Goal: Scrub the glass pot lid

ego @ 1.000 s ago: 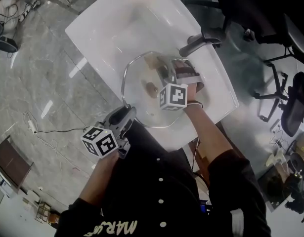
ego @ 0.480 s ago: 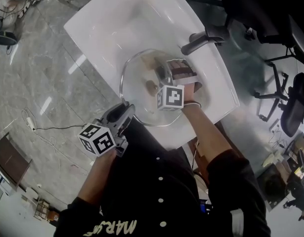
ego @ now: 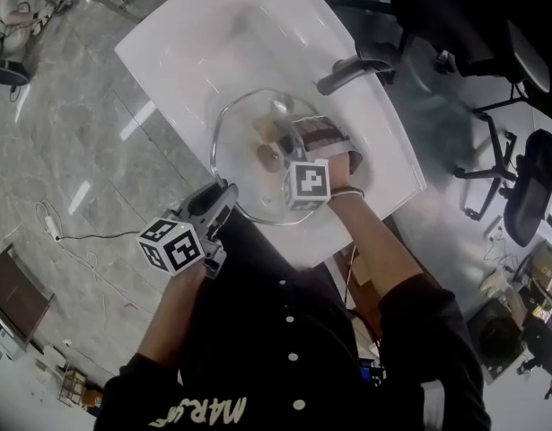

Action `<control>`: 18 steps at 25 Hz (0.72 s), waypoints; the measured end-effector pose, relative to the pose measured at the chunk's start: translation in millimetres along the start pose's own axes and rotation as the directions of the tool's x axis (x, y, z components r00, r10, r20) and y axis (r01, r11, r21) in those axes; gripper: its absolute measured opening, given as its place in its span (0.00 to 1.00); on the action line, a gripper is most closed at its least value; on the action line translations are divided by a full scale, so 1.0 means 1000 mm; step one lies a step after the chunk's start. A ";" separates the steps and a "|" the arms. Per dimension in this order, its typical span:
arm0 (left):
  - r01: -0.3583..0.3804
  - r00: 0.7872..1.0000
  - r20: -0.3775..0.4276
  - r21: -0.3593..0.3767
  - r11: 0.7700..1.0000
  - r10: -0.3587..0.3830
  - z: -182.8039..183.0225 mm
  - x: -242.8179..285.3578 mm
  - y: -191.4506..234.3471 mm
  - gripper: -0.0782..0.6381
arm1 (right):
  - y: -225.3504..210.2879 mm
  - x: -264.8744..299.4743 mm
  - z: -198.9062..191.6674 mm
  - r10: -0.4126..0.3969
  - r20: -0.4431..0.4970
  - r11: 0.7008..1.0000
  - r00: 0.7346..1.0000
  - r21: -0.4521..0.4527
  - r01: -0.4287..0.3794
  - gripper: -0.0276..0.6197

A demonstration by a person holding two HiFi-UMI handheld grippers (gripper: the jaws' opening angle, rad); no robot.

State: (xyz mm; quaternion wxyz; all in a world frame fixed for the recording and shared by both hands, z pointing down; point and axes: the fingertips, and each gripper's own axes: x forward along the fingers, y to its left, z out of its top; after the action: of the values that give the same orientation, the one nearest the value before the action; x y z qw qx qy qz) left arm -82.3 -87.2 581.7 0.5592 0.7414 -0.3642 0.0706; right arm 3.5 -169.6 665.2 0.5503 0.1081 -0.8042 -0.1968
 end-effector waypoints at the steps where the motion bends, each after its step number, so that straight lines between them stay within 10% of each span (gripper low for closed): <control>1: 0.000 1.000 0.002 0.000 1.000 0.000 0.000 0.000 0.000 0.30 | 0.003 -0.003 0.001 0.016 0.001 1.000 1.000 -0.006 -0.016 0.27; 18: -0.032 0.999 0.026 0.012 0.999 0.032 -0.001 -0.001 -0.001 0.30 | 0.063 -0.054 0.000 0.258 0.031 0.965 0.966 -0.054 -0.256 0.26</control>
State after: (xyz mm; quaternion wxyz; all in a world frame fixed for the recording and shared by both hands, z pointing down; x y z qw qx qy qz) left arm -82.2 -85.4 581.1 0.5489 0.7396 -0.3828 0.0723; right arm 26.1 -91.9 647.5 0.5584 -0.0143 -0.8166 -0.1456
